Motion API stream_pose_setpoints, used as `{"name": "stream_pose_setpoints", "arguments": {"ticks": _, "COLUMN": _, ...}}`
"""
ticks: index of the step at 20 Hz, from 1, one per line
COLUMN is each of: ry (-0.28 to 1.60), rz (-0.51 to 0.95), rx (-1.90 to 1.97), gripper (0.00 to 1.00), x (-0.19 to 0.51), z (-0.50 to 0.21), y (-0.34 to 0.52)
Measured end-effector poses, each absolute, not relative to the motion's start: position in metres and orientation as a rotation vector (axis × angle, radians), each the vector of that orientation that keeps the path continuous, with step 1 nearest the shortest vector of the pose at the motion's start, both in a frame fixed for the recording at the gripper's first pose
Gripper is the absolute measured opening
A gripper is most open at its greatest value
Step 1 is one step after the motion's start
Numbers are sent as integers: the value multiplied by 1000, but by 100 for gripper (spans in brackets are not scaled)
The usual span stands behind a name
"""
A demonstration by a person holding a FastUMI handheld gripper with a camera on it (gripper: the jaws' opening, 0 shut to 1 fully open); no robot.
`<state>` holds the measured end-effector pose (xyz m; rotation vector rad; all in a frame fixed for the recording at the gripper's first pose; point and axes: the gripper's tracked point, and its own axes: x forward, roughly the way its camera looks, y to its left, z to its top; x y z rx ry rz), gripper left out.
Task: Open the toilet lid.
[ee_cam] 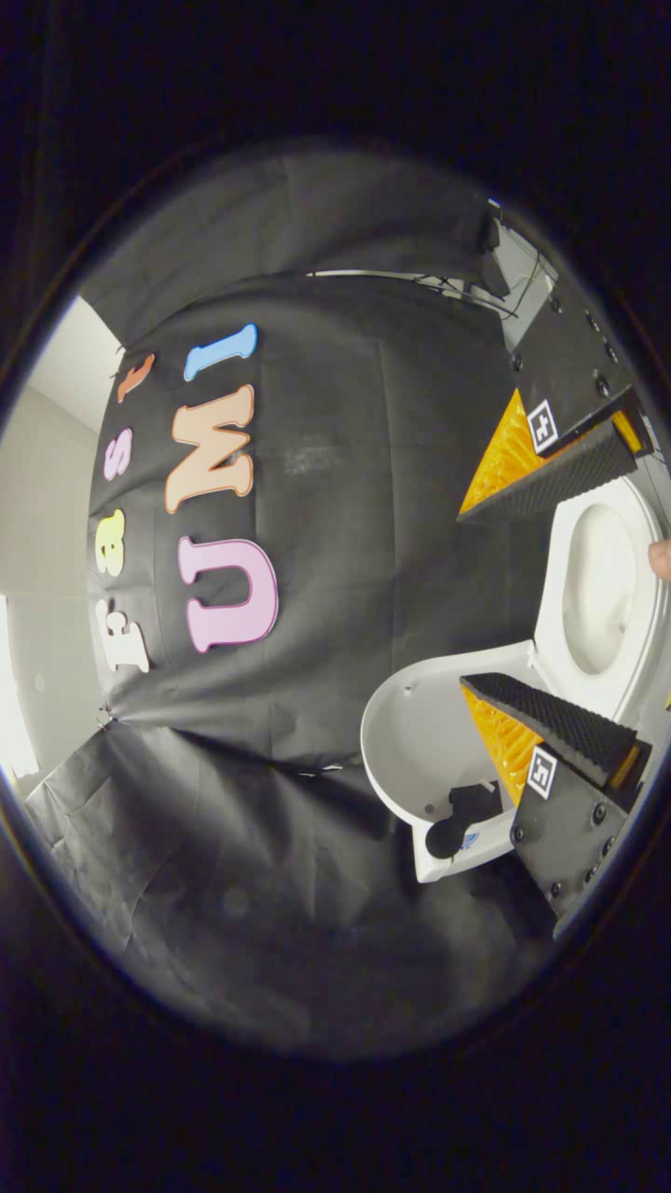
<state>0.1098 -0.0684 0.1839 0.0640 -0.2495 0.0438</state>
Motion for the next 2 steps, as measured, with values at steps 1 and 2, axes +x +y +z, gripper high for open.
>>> {"name": "stream_pose_setpoints", "arguments": {"ticks": 1, "ry": -247, "rz": 40, "rx": 58, "gripper": 98, "x": 110, "z": 183, "y": -69}}
{"name": "stream_pose_setpoints", "arguments": {"ticks": 2, "ry": -245, "rz": 39, "rx": 50, "gripper": 98, "x": 110, "z": 182, "y": -69}}
